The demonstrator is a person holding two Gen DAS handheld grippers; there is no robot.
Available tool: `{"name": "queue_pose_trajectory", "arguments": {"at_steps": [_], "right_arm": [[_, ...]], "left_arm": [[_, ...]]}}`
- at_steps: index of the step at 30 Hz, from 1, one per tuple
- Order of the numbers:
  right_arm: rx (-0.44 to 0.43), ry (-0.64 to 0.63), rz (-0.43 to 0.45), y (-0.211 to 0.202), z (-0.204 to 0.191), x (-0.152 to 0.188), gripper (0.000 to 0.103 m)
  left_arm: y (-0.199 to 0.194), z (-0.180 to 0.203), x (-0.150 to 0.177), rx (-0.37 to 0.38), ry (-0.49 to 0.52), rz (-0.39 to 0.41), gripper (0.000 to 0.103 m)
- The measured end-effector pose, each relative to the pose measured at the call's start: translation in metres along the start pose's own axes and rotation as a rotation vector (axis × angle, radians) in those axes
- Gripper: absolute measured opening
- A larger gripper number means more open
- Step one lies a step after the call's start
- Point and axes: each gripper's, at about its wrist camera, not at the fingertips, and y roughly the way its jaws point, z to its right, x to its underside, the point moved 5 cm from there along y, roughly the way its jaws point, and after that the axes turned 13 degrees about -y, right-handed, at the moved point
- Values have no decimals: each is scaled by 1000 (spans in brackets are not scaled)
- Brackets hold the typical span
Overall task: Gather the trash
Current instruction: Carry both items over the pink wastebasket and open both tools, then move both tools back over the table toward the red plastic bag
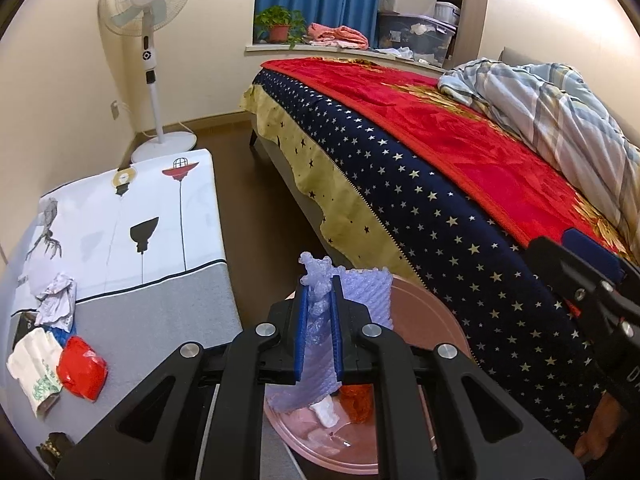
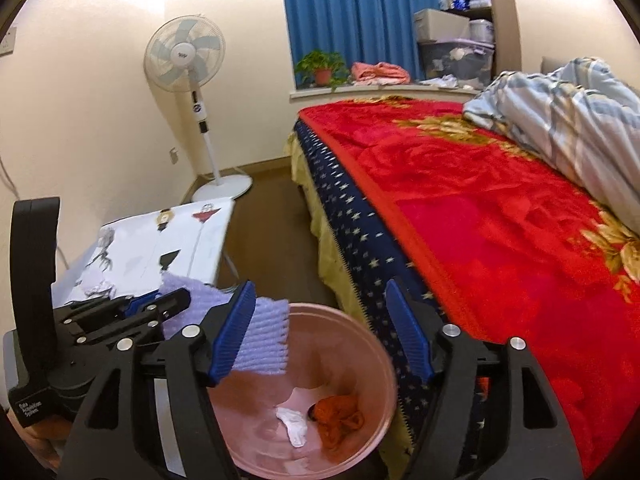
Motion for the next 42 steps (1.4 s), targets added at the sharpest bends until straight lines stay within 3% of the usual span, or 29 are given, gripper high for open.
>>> {"name": "queue_pose_trajectory", "arguments": {"at_steps": [1, 2, 4, 5, 7, 14, 23, 32, 35, 42], "right_arm": [[7, 4, 3, -2, 3, -1, 68], [9, 11, 4, -3, 5, -1, 69], [14, 26, 5, -5, 10, -1, 69], [14, 31, 4, -6, 10, -1, 69], [20, 38, 2, -6, 13, -1, 72], [11, 73, -2, -10, 16, -4, 88], [-71, 96, 111, -40, -9, -22, 96], [-203, 101, 178, -79, -74, -31, 97], [-256, 77, 197, -86, -106, -34, 97], [-304, -114, 179, -72, -194, -28, 97]], "left_arm": [[0, 2, 0, 3, 1, -3, 14], [0, 4, 0, 7, 1, -6, 27], [-1, 5, -1, -16, -11, 0, 85], [-4, 3, -3, -46, -28, 28, 90], [-11, 0, -8, -73, -55, 73, 94], [-29, -31, -16, -188, -105, 62, 95], [-142, -109, 0, -281, -122, 204, 95], [-228, -196, 10, -446, -188, 334, 95], [-237, -213, 10, -491, -182, 352, 95], [-234, -250, 11, -558, -165, 352, 95]]}}
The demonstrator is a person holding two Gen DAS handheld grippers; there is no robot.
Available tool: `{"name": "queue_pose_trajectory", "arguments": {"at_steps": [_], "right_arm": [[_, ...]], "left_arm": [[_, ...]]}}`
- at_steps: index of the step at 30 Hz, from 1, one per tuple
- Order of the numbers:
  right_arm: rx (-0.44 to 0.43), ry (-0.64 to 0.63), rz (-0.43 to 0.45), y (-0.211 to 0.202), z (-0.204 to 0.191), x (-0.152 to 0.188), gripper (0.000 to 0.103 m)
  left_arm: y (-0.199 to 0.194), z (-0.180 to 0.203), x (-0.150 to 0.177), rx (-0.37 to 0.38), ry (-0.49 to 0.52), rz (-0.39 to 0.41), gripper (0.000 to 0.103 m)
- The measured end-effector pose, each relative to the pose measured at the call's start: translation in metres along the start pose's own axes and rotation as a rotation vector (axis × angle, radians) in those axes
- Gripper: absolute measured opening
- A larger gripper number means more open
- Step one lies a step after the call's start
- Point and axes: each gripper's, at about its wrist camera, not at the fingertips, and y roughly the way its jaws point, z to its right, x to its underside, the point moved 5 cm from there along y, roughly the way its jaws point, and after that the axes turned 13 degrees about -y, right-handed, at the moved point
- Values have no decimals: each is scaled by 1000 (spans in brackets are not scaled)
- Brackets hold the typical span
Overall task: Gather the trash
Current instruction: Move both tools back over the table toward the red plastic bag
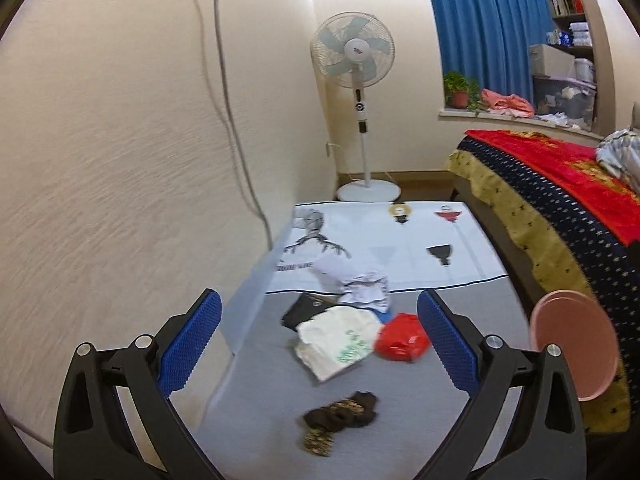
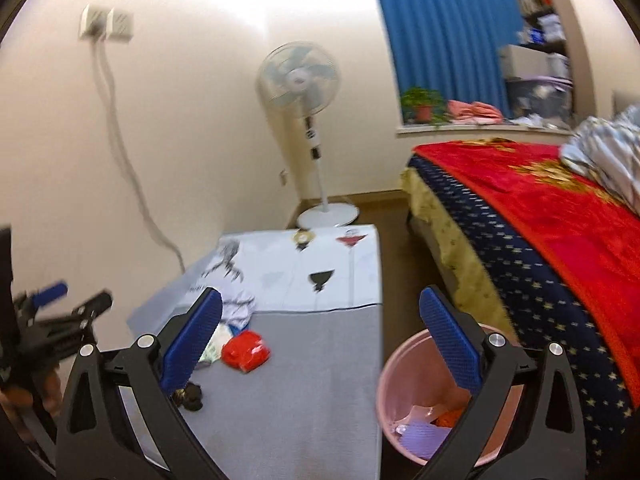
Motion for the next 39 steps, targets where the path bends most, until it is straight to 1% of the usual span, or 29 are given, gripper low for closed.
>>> {"name": "queue_pose_trajectory", "arguments": {"at_steps": [3, 6, 10, 13, 15, 17, 19, 21, 23, 26, 30, 35, 39], "right_arm": [[-37, -23, -22, 17, -22, 4, 97], [-51, -50, -47, 34, -39, 6, 97], [-54, -81, -54, 49, -53, 5, 97], [-73, -117, -67, 60, -64, 9, 97], [-91, -141, -104, 73, -74, 17, 97], [-129, -159, -152, 84, -85, 29, 97], [-161, -163, -171, 91, -94, 36, 97], [-182, -174, -196, 102, -104, 43, 97], [-171, -196, -204, 114, -111, 48, 97], [-160, -213, -230, 139, -118, 56, 97], [-146, -218, -269, 177, -123, 73, 97], [-130, -192, -306, 215, -130, 88, 97], [-141, -182, -346, 236, -140, 97, 97]], "left_arm": [[17, -10, -4, -22, -19, 0, 95], [32, -21, -11, -33, -53, 2, 95], [54, -30, -21, -58, -75, -8, 95], [63, -39, -29, -88, -83, 14, 95], [69, -47, -31, -103, -103, 20, 95], [76, -53, -29, -107, -128, -8, 95], [80, -57, -30, -107, -134, -29, 95], [82, -60, -32, -126, -135, -25, 95], [85, -62, -32, -134, -142, -29, 95], [90, -66, -31, -131, -166, -59, 95], [94, -76, -33, -134, -195, -64, 95], [102, -84, -32, -136, -228, -84, 95], [108, -85, -32, -141, -245, -102, 95]]}}
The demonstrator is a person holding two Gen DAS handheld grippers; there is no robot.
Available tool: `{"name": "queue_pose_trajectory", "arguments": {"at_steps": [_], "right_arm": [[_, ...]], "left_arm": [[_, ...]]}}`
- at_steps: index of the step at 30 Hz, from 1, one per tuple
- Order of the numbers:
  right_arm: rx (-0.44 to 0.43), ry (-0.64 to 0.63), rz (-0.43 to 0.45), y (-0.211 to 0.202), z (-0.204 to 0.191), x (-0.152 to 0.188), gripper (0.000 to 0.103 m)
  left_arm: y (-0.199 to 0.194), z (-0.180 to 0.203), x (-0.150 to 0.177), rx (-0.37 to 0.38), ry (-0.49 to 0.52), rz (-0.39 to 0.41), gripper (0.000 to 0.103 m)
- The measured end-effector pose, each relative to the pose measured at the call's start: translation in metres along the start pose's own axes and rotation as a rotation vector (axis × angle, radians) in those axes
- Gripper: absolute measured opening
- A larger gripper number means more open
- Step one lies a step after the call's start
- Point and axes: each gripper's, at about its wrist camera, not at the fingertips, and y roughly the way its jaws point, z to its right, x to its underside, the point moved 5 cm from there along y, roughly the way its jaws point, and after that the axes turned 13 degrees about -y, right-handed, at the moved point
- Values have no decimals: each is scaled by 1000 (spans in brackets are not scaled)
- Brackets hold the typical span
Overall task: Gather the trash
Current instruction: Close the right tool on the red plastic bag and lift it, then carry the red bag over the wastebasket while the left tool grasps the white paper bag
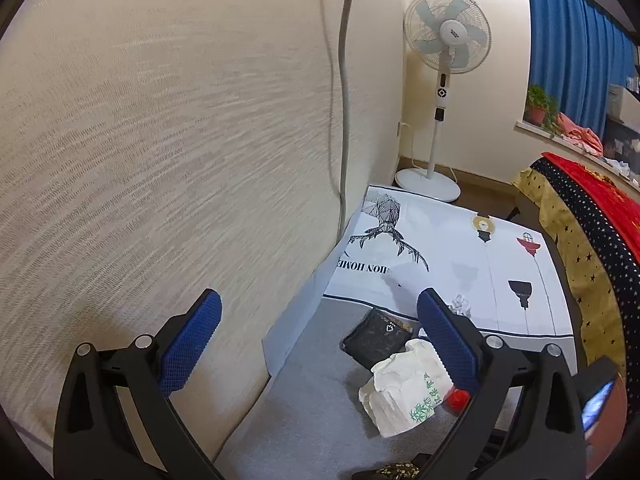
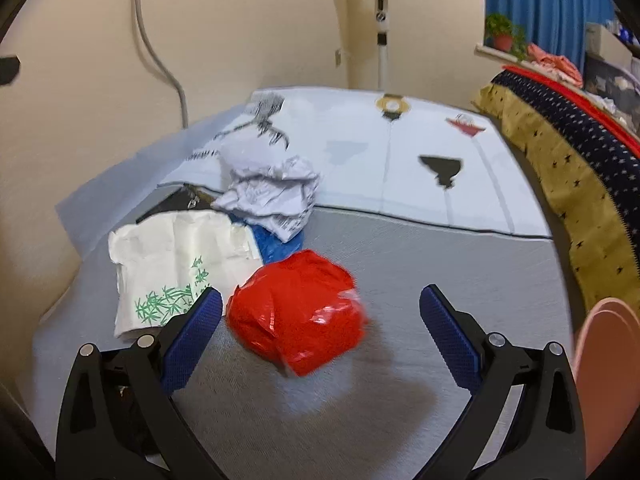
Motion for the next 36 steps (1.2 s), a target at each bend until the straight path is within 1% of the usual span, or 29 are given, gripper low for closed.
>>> {"name": "queue_pose_trajectory", "arguments": {"at_steps": [4, 5, 7, 8, 11, 13, 16, 17, 20, 24, 25, 27, 30, 34, 36], "right_arm": [[5, -36, -47, 18, -10, 1, 97], [6, -36, -61, 21, -10, 2, 96], [-14, -35, -82, 26, -11, 3, 84], [-20, -34, -82, 26, -11, 3, 84], [-18, -27, -58, 23, -10, 3, 80], [-4, -26, -30, 17, -10, 1, 79], [44, -30, 14, 3, -6, -3, 78], [43, -24, 21, -2, -4, -5, 78], [51, -9, 52, -28, 7, -14, 78], [80, -12, 97, -83, 25, -25, 78], [93, -18, 110, -106, 31, -27, 78], [114, -19, 125, -134, 40, -26, 78], [143, 2, 159, -188, 57, -17, 79], [170, 45, 195, -233, 75, 4, 79], [191, 72, 217, -246, 85, 16, 79]], "left_arm": [[2, 2, 2, 9, 1, -9, 95], [3, 3, 2, 8, 5, -8, 95], [3, 4, 2, 9, 10, -7, 95], [3, 5, 3, 10, 10, -9, 95], [3, 4, 3, 9, 7, -9, 95], [2, 3, 3, 9, 6, -10, 95], [2, 3, 3, 10, 5, -10, 95], [2, 3, 2, 12, 4, -9, 95], [0, 4, 0, 9, -1, 6, 95], [-5, 8, 1, -8, 0, 33, 95], [-5, 10, 2, -3, -5, 32, 95], [-8, 14, 5, 18, -22, 23, 95], [-12, 22, 15, 60, -26, 5, 95], [-18, 31, 28, 94, -3, -1, 95], [-19, 35, 35, 108, 0, -9, 95]]}}
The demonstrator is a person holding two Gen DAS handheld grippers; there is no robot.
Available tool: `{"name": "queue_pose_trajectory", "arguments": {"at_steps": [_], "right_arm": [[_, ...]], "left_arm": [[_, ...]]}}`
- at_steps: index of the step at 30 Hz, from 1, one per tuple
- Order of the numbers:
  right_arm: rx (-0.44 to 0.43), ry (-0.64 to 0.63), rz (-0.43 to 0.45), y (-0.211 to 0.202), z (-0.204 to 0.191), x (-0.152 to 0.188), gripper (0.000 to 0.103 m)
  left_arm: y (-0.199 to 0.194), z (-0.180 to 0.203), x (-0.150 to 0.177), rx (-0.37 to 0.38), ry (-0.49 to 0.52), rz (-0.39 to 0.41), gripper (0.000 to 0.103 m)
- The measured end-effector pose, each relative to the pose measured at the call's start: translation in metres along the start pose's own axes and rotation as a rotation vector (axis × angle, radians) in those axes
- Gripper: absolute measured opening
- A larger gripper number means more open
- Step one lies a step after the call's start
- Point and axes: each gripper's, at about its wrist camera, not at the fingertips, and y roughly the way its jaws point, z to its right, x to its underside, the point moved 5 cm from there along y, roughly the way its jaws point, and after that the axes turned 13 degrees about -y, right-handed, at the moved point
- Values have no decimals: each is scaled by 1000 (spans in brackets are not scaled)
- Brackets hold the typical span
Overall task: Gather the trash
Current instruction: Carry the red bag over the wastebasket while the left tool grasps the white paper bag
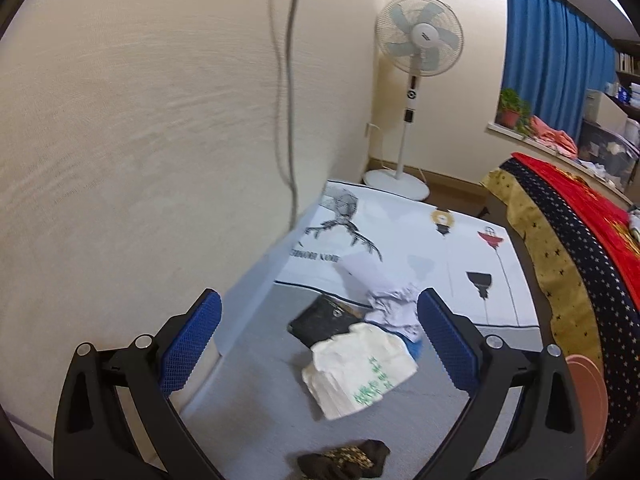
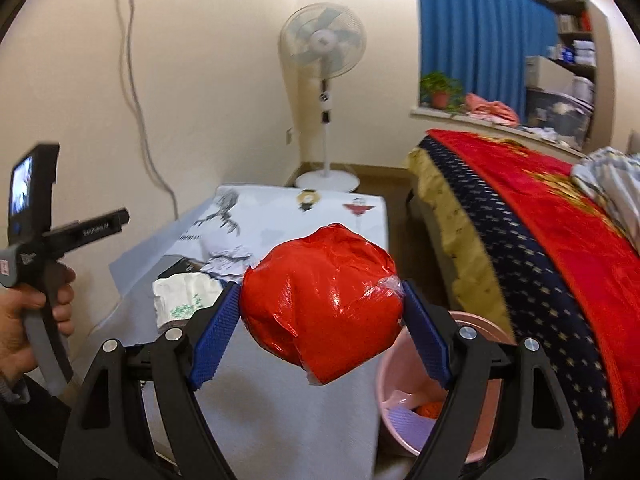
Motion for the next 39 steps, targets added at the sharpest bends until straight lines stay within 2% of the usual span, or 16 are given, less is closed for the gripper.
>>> {"name": "queue_pose_trajectory", "arguments": {"at_steps": [8, 13, 15, 18, 26, 29, 31, 33, 37, 39], "right_arm": [[53, 47, -32, 12, 45, 26, 79], [75, 88, -14, 8, 67, 27, 79], [76, 86, -14, 7, 72, 28, 79], [82, 74, -24, 9, 75, 31, 79], [72, 106, -51, 18, 80, 35, 79], [66, 92, -51, 20, 75, 33, 79], [65, 81, -50, 20, 72, 32, 79], [64, 74, -47, 20, 70, 32, 79], [67, 65, -45, 19, 70, 33, 79], [71, 66, -49, 19, 72, 34, 79]], "left_arm": [[30, 21, 48, -24, 45, -43, 95], [77, 12, 78, -51, -54, -126, 95], [90, 10, 86, -55, -61, -145, 95], [105, 14, 91, -75, -10, -134, 95], [134, 5, 98, -136, -18, -165, 94], [140, 1, 99, -133, -34, -183, 86], [141, 1, 101, -118, -23, -181, 66], [146, 3, 104, -104, -3, -200, 56], [145, 3, 103, -79, -19, -194, 43], [142, 4, 101, -64, -23, -185, 40]]}}
